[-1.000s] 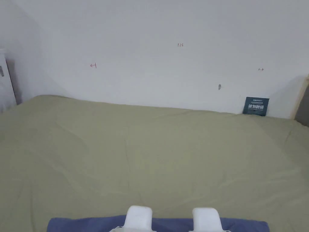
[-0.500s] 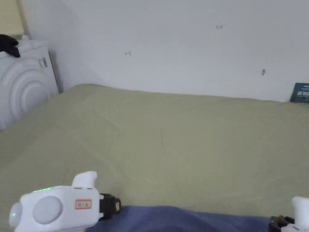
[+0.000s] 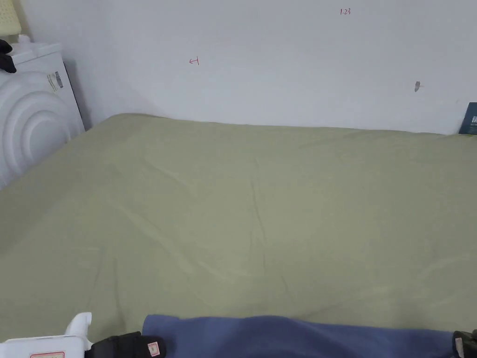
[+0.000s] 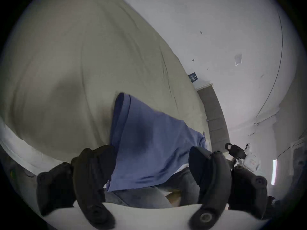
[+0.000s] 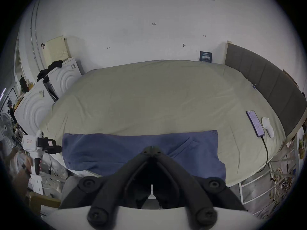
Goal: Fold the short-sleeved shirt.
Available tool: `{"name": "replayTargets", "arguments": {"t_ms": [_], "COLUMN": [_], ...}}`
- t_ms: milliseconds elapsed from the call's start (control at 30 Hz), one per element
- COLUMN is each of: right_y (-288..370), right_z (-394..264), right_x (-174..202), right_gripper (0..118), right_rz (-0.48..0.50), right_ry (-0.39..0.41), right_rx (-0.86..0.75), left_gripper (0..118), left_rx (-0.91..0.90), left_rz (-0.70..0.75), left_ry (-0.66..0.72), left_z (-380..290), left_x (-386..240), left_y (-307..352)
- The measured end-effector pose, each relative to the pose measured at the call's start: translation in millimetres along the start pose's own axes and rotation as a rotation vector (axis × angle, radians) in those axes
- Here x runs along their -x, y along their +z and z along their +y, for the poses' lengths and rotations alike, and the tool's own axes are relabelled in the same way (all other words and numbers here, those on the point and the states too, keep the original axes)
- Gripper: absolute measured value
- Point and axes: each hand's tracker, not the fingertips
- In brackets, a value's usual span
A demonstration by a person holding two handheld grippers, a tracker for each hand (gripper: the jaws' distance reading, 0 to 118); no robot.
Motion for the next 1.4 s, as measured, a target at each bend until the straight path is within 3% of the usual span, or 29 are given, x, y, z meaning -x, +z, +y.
{"name": "replayTargets", "arguments": {"t_ms": [133,267,300,333,367,400,433,567,933,1067,1233,1400], "right_y": [0.3,-4.0,-6.3,-7.9,-9.4,-10.1,-10.3,-6.4,5.8,14.0,25.6,35.1], "right_z": [2.2,1.1,0.3,-0.6,-1.5,-2.4,-3.2,-7.0,-11.4,-14.1,-20.1,-27.1], "right_x": [1.8,1.9,3.0,4.5,6.9,9.4,11.1,13.6,-16.5,-32.2,-52.8,-74.9], "right_gripper": [2,2,2,2,2,2,2,2,2,2,2,2], "right_rz": [0.017,0.039,0.047,0.051,0.057,0.067,0.074,0.093,0.053,0.039,0.015,-0.008], "right_ry": [0.000,-0.024,-0.029,-0.030,-0.030,-0.025,-0.019,-0.019,-0.095,-0.134,-0.177,-0.219], "right_rx": [0.006,0.016,0.020,0.022,0.026,0.034,0.038,0.041,0.023,0.009,-0.007,-0.015], "left_gripper": [95,94,90,79,60,23,8,7,6,6,6,6], "left_rx": [-0.038,-0.096,-0.093,-0.100,-0.113,-0.099,-0.089,-0.088,-0.091,-0.041,0.043,0.131], "left_rz": [-0.050,-0.128,-0.116,-0.104,-0.045,0.006,0.055,0.028,-0.137,-0.222,-0.199,-0.212], "left_ry": [0.013,0.128,0.116,0.105,0.077,0.067,0.061,0.090,-0.083,-0.152,-0.271,-0.295], "left_z": [-15.0,-26.2,-33.5,-35.5,-36.7,-36.2,-36.3,-30.4,-22.5,-24.8,-28.2,-43.3], "left_x": [4.7,15.9,6.2,2.5,-0.2,-4.4,-7.0,-2.8,-86.0,-144.6,-213.2,-275.2], "left_y": [-8.0,-3.7,-2.8,-4.1,-4.9,-7.9,-10.9,-11.4,-21.1,-48.5,-101.9,-168.1]}}
